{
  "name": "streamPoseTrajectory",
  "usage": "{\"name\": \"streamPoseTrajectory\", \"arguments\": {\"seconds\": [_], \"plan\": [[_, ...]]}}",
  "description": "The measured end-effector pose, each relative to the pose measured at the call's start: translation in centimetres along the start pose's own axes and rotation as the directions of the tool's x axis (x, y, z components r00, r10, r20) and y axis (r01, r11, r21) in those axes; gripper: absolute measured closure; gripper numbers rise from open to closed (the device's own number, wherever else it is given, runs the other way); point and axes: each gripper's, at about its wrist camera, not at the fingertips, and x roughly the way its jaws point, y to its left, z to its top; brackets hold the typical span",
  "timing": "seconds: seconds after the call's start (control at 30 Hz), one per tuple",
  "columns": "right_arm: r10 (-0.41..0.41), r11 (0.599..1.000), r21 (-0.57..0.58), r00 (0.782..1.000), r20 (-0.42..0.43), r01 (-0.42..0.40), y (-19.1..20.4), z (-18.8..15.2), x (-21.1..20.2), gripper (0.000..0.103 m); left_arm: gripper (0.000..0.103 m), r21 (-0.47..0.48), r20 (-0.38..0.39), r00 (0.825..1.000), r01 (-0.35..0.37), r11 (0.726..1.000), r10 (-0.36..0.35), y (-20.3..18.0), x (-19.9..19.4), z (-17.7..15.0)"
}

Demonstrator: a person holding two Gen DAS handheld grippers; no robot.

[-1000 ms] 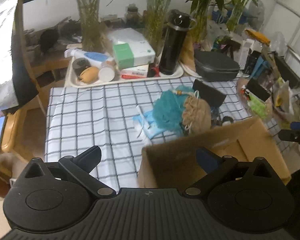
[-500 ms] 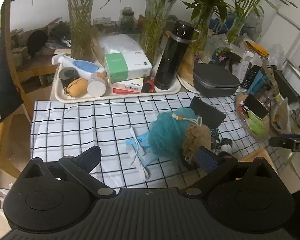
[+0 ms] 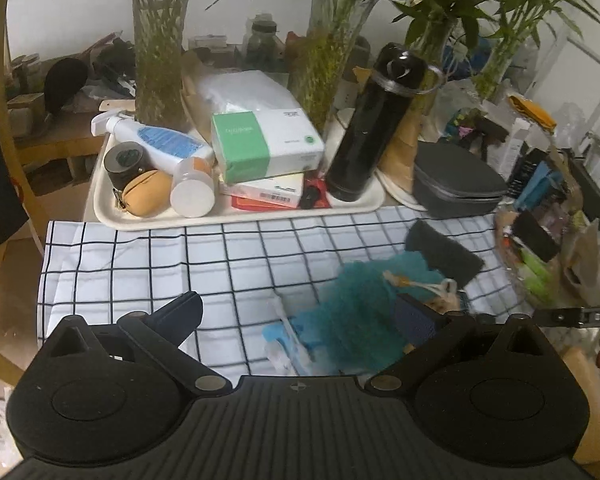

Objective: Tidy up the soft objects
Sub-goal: 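Lower the right gripper onto the black tape-wrapped roll and close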

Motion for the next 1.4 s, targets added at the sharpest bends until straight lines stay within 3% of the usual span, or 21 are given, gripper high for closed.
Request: {"name": "streamPoseTrajectory", "arguments": {"seconds": [0.2,0.3,0.43,0.57,0.63,0.67,0.8,0.87,0.9,1.17,1.23,1.4], "plan": [[0.048,0.998,0.044,0.995,-0.085,-0.045,-0.9,0.3,3.4,0.01,0.0,0.009,-0.044,0.999,0.016,1.0,-0.015,0.9,2.6,-0.6],[0.044,0.998,0.041,0.992,-0.12,-0.039,-0.7,0.6,4.9,0.011,0.0,0.035,-0.046,0.999,0.018,0.999,-0.016,1.0,3.3,-0.7],[0.059,0.996,0.081,0.982,-0.178,-0.045,-1.3,0.6,7.1,0.023,0.0,0.054,-0.078,0.997,0.005,0.999,-0.001,1.2,4.5,-1.0],[0.07,0.991,0.126,0.976,-0.207,-0.045,-1.8,0.1,8.4,0.025,0.001,0.057,-0.098,0.995,0.011,0.998,-0.006,1.2,5.0,-1.3],[0.093,0.985,0.161,0.97,-0.226,-0.057,-2.2,-0.2,9.1,0.041,0.001,0.068,-0.104,0.995,0.014,0.998,-0.006,1.1,5.2,-1.4],[0.109,0.981,0.18,0.966,-0.235,-0.067,-2.3,-0.3,9.4,0.043,0.001,0.075,-0.106,0.994,0.008,0.997,0.0,1.0,5.3,-1.5],[0.106,0.982,0.179,0.969,-0.223,-0.066,-2.1,-0.2,9.5,0.042,0.001,0.087,-0.125,0.992,-0.007,0.996,0.018,1.1,5.9,-1.8],[0.084,0.984,0.172,0.972,-0.219,-0.046,-1.8,-0.2,9.5,0.046,0.001,0.09,-0.133,0.991,-0.015,0.996,0.027,1.1,6.2,-1.9],[0.071,0.985,0.167,0.974,-0.217,-0.034,-1.7,-0.2,9.4,0.052,0.001,0.094,-0.136,0.99,-0.016,0.995,0.029,1.2,6.3,-1.9],[0.018,0.988,0.152,0.986,-0.163,0.007,-1.6,0.2,8.1,0.056,0.001,0.072,-0.162,0.987,-0.001,0.997,0.013,1.6,7.0,-2.0],[0.001,0.99,0.142,0.991,-0.134,0.018,-1.6,0.6,7.4,0.056,0.018,0.059,-0.18,0.984,0.006,0.998,0.004,1.8,7.4,-2.0],[-0.025,0.994,0.107,0.997,-0.067,0.032,-1.3,1.1,5.9,0.056,0.02,0.09,-0.191,0.982,0.02,0.996,-0.002,1.7,8.1,-2.2]]}}
